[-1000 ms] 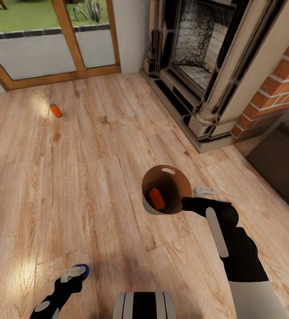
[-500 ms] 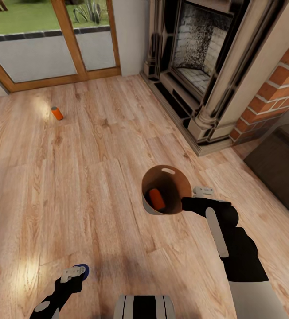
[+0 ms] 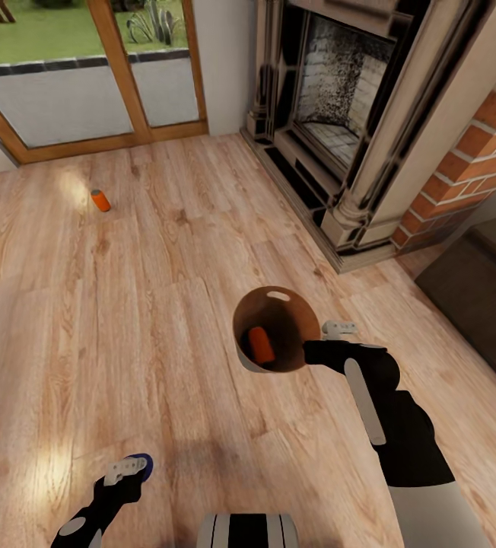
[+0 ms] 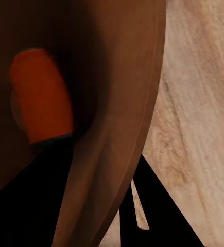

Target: Put the three can of soda from the living room inside the tash can in the kitchen.

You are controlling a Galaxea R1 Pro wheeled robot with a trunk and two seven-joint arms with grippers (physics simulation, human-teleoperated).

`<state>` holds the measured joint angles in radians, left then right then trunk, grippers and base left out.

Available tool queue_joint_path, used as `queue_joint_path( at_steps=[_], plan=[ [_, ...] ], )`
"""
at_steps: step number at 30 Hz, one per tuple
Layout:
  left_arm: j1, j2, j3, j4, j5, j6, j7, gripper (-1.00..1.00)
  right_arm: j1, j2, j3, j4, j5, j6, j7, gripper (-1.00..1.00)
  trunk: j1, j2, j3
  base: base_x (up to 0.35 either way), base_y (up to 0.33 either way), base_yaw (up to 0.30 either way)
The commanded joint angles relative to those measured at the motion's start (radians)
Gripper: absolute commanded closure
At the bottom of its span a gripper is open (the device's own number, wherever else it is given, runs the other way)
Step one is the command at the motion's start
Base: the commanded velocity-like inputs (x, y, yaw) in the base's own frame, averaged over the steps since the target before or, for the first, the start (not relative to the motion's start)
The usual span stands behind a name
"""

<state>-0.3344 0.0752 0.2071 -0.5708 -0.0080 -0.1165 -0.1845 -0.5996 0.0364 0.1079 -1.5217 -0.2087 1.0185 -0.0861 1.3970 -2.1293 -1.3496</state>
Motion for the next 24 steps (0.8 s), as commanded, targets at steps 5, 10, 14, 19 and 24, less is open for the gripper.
queue_joint_path(
  at_steps=[5, 10, 14, 19, 24],
  plan=[
    [0.000, 0.000, 0.000, -0.001, 0.000, 0.000, 0.000, 1.00, 0.000, -0.001, 0.001, 0.000, -0.021, -0.001, 0.000, 1.00, -0.019, 0.035, 0.023, 0.000, 0.000, 0.000],
    [0.000, 0.000, 0.000, -0.001, 0.000, 0.000, 0.000, 1.00, 0.000, -0.001, 0.001, 0.000, -0.020, -0.001, 0.000, 1.00, -0.039, 0.070, 0.046, 0.000, 0.000, 0.000],
    [0.000, 0.000, 0.000, -0.001, 0.000, -0.001, 0.000, 1.00, 0.001, -0.001, 0.000, 0.000, -0.021, -0.001, 0.000, 1.00, -0.054, 0.098, 0.065, 0.000, 0.000, 0.000],
    [0.000, 0.000, 0.000, -0.002, 0.000, -0.002, -0.001, 1.00, 0.001, -0.001, -0.001, 0.001, -0.020, -0.001, 0.000, 1.00, -0.073, 0.133, 0.089, 0.000, 0.000, 0.000],
    [0.000, 0.000, 0.000, -0.003, 0.001, -0.003, -0.003, 1.00, 0.002, -0.001, -0.002, 0.001, -0.019, -0.001, -0.001, 1.00, -0.092, 0.168, 0.113, 0.000, 0.000, 0.000]
  ],
)
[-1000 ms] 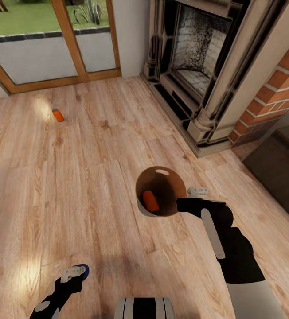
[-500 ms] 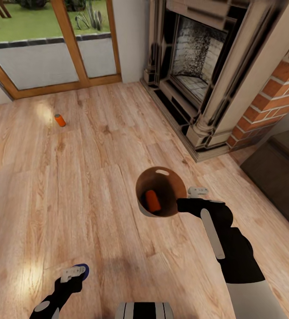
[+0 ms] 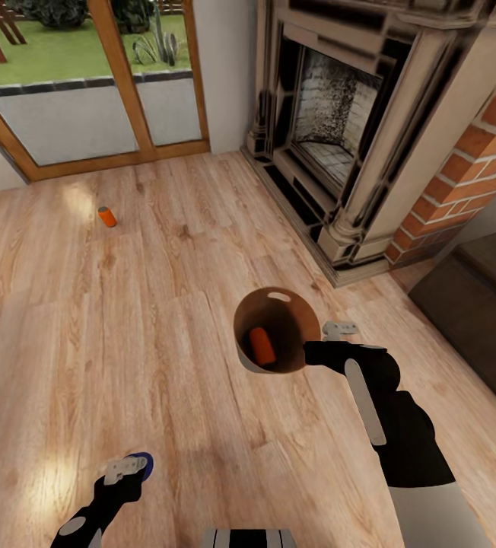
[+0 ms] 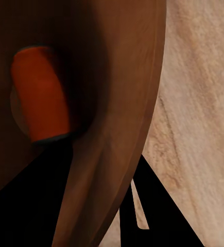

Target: Put the three can of soda from the living room inside the tash can in the kitchen.

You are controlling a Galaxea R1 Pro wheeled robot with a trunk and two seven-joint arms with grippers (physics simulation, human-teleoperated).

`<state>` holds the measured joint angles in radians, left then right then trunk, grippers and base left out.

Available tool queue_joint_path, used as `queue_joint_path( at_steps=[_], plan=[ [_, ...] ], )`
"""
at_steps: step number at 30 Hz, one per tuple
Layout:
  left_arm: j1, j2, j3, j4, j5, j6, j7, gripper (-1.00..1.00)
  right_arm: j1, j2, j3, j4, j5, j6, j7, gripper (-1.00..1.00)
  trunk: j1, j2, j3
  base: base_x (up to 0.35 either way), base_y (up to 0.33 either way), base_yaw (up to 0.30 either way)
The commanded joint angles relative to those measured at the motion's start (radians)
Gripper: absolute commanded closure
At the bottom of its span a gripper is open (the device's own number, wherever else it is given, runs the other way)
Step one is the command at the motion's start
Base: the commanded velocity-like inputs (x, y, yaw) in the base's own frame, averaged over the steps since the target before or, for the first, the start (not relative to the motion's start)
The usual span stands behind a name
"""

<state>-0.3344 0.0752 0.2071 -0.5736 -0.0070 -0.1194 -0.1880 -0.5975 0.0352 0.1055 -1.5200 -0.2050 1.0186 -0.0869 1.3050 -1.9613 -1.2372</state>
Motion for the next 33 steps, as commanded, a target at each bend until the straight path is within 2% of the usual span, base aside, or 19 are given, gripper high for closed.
queue_joint_path(
  at_steps=[1, 33],
  plan=[
    [0.000, 0.000, 0.000, 0.000, 0.000, 0.000, -0.005, 1.00, 0.001, 0.000, 0.000, 0.000, -0.022, -0.002, 0.000, 1.00, -0.004, 0.007, 0.005, 0.000, 0.000, 0.000],
    [0.000, 0.000, 0.000, -0.005, 0.001, 0.000, -0.016, 1.00, 0.008, 0.000, 0.000, 0.001, -0.020, -0.003, -0.001, 1.00, -0.127, 0.231, 0.156, 0.000, 0.000, 0.000]
  ],
)
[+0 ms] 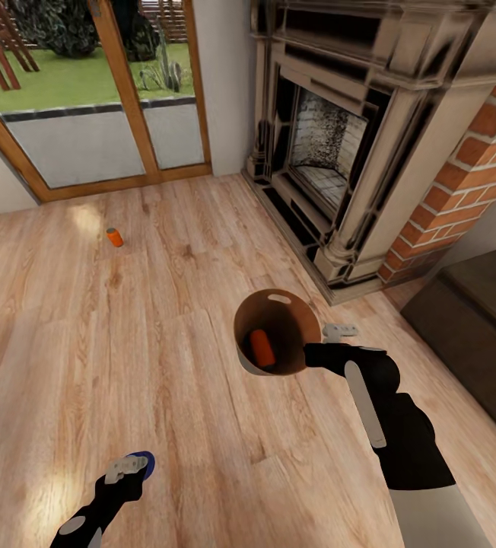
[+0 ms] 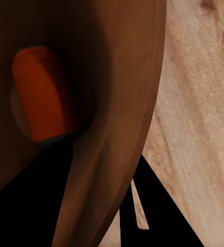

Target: Put the three can of soda from the living room inside the tash can in the kitchen.

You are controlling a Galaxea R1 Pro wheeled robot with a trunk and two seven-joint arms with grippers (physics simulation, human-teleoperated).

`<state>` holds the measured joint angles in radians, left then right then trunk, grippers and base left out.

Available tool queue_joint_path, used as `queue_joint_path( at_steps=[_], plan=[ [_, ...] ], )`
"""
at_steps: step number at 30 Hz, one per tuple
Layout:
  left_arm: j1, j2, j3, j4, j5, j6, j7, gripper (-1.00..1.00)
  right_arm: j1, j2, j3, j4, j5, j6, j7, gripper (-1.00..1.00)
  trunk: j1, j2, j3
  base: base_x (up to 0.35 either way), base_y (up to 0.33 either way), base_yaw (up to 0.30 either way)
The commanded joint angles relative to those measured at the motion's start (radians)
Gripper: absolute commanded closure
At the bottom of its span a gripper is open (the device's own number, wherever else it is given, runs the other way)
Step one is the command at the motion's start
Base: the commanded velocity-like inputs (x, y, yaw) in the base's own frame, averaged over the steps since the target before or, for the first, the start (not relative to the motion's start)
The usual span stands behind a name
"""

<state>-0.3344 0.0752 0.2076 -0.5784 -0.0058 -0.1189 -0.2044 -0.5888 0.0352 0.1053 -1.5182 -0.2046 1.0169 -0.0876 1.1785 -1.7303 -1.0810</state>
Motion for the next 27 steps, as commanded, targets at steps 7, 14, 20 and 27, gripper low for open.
queue_joint_path(
  at_steps=[7, 14, 20, 27],
  plan=[
    [0.000, 0.000, -0.001, 0.000, 0.000, 0.000, 0.000, 1.00, 0.000, 0.000, 0.001, 0.000, -0.021, -0.001, 0.001, 1.00, -0.027, 0.049, 0.033, 0.000, 0.000, 0.000],
    [0.000, 0.000, 0.000, 0.000, 0.000, 0.000, 0.000, 1.00, 0.000, 0.000, 0.001, 0.000, -0.021, -0.001, 0.000, 1.00, -0.054, 0.098, 0.067, 0.000, 0.000, 0.000],
    [0.000, 0.000, 0.000, 0.000, 0.000, -0.001, 0.000, 1.00, 0.000, 0.000, 0.001, 0.000, -0.021, -0.001, 0.000, 1.00, -0.077, 0.140, 0.095, 0.000, 0.000, 0.000],
    [0.000, 0.000, 0.000, 0.000, 0.000, -0.001, 0.000, 1.00, 0.000, 0.000, 0.001, 0.000, -0.021, -0.001, 0.000, 1.00, -0.104, 0.189, 0.128, 0.000, 0.000, 0.000]
  ],
)
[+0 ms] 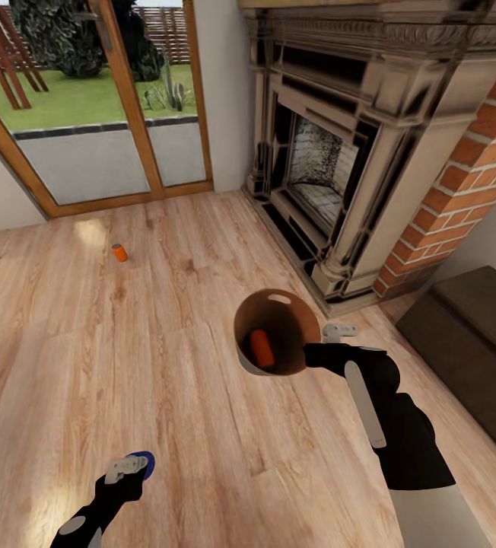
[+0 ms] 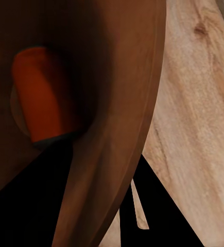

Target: Put the three can of soda from the living room inside the tash can in the kitchen.

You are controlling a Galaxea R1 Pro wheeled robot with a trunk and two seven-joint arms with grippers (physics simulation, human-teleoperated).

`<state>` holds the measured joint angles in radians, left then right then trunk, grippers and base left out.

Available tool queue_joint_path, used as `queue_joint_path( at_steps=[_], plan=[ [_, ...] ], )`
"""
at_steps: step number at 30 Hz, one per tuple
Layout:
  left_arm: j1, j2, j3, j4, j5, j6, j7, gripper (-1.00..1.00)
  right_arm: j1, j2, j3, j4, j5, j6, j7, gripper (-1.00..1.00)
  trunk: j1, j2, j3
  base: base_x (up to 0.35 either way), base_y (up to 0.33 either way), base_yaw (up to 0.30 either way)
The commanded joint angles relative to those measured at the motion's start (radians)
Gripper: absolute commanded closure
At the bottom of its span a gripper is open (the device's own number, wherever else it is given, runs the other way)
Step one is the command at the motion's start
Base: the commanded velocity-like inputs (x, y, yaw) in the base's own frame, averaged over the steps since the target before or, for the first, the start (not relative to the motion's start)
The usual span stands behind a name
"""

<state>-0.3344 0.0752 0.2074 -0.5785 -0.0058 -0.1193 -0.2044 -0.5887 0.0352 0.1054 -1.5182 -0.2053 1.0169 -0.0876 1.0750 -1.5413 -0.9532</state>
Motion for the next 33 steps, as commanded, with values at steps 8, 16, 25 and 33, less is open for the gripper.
queue_joint_path(
  at_steps=[8, 16, 25, 33],
  plan=[
    [0.000, 0.000, 0.001, 0.000, 0.000, 0.000, 0.000, 1.00, 0.000, 0.000, 0.001, 0.000, -0.020, -0.001, 0.000, 1.00, -0.031, 0.056, 0.038, 0.000, 0.000, 0.000],
    [0.000, 0.000, 0.001, 0.000, 0.000, 0.000, 0.000, 1.00, 0.001, 0.000, 0.001, 0.000, -0.020, -0.001, 0.000, 1.00, -0.062, 0.112, 0.076, 0.000, 0.000, 0.000],
    [0.000, 0.000, 0.001, -0.001, 0.000, 0.000, 0.000, 1.00, 0.001, 0.000, 0.001, 0.000, -0.020, -0.001, 0.000, 1.00, -0.096, 0.175, 0.119, 0.000, 0.000, 0.000],
    [0.000, 0.000, 0.001, -0.001, 0.000, 0.000, 0.000, 1.00, 0.001, 0.000, 0.002, 0.000, -0.020, -0.001, 0.000, 1.00, -0.127, 0.231, 0.157, 0.000, 0.000, 0.000]
  ],
)
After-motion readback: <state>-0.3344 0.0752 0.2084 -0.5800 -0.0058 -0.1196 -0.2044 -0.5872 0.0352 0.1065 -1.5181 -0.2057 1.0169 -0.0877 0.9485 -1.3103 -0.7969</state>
